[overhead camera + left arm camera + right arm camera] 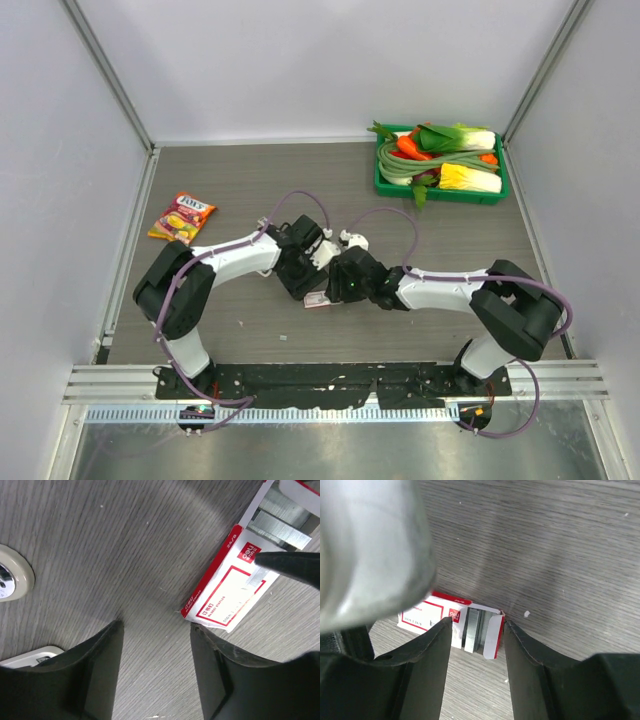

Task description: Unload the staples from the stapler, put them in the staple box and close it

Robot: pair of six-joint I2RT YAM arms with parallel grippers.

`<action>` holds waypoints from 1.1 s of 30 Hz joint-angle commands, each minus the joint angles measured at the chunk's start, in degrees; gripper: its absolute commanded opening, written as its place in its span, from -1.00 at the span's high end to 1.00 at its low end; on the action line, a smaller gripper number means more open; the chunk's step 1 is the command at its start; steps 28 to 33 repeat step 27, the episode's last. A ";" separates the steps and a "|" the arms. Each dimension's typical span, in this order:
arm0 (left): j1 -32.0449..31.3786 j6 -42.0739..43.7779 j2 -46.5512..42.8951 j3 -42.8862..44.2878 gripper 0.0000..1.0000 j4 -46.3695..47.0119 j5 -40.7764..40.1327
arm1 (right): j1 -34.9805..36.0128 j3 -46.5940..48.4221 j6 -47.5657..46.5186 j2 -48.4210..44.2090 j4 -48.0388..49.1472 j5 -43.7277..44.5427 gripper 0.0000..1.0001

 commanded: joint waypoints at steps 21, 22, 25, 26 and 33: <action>7.17 -3.04 -21.56 11.87 -1.00 -16.37 2.57 | 3.73 22.75 -7.87 -8.52 -17.56 6.83 -0.54; 7.17 -3.57 -22.70 12.13 -0.99 -16.90 2.13 | 3.91 24.42 -8.22 -8.16 -17.49 6.21 -0.55; 7.26 -4.27 -26.65 12.84 -1.00 -18.48 1.17 | 4.35 28.28 -9.10 -5.79 -18.88 6.29 -0.55; 7.43 -4.71 -28.66 13.01 -1.00 -19.18 0.73 | 4.96 29.17 -9.28 -5.43 -19.41 6.99 -0.55; 7.69 -5.06 -29.56 12.93 -1.00 -19.62 0.64 | 5.22 29.88 -9.80 -5.43 -19.85 7.52 -0.57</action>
